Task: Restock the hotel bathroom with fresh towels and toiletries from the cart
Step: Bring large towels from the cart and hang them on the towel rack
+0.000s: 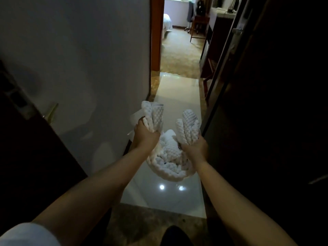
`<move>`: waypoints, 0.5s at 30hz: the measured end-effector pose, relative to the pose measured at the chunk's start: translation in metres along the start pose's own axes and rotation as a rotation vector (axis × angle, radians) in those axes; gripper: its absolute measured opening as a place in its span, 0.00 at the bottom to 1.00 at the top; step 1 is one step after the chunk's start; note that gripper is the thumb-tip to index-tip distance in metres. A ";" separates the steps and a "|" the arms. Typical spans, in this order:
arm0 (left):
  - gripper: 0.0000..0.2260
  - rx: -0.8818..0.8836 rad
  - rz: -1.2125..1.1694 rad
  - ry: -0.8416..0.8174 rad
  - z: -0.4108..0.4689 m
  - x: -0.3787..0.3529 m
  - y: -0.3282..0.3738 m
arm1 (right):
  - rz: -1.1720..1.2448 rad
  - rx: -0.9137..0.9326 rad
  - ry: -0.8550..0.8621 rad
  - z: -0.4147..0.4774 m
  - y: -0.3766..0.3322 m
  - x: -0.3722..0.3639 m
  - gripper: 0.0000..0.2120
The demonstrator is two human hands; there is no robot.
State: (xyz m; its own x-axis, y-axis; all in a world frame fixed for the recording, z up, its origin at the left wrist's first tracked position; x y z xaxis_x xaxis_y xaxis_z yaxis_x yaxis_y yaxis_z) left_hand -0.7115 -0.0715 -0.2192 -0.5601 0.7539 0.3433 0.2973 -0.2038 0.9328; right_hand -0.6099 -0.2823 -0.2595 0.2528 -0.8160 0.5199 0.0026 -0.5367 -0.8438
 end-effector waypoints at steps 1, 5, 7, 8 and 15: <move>0.26 0.000 -0.007 -0.008 0.020 -0.004 0.004 | 0.026 0.004 0.007 0.019 -0.003 -0.001 0.48; 0.27 -0.024 -0.035 -0.030 0.106 -0.023 0.012 | 0.031 -0.034 0.007 0.101 -0.011 -0.012 0.49; 0.30 -0.028 -0.047 -0.025 0.152 -0.033 0.018 | 0.036 -0.043 -0.010 0.149 -0.017 -0.020 0.47; 0.32 -0.018 -0.043 -0.019 0.175 -0.038 0.021 | 0.042 -0.046 -0.019 0.174 -0.021 -0.024 0.46; 0.32 0.053 -0.052 0.021 0.354 -0.075 0.063 | 0.026 -0.047 -0.093 0.353 -0.079 -0.036 0.44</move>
State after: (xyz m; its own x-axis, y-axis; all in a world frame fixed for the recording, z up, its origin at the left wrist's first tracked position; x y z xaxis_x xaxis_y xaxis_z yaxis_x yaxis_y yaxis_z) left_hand -0.3772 0.0805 -0.2246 -0.5919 0.7491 0.2976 0.3078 -0.1311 0.9424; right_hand -0.2781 -0.1347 -0.2587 0.3411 -0.8073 0.4815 -0.0500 -0.5271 -0.8484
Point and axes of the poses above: each hand's wrist, its own z-axis towards the middle knuckle, its own x-axis out of the back of the hand, y = z × x, the point moved 8 cm from there along z, towards the middle knuckle, and after that the axes turned 8 degrees about -y, right-handed, at the moved point
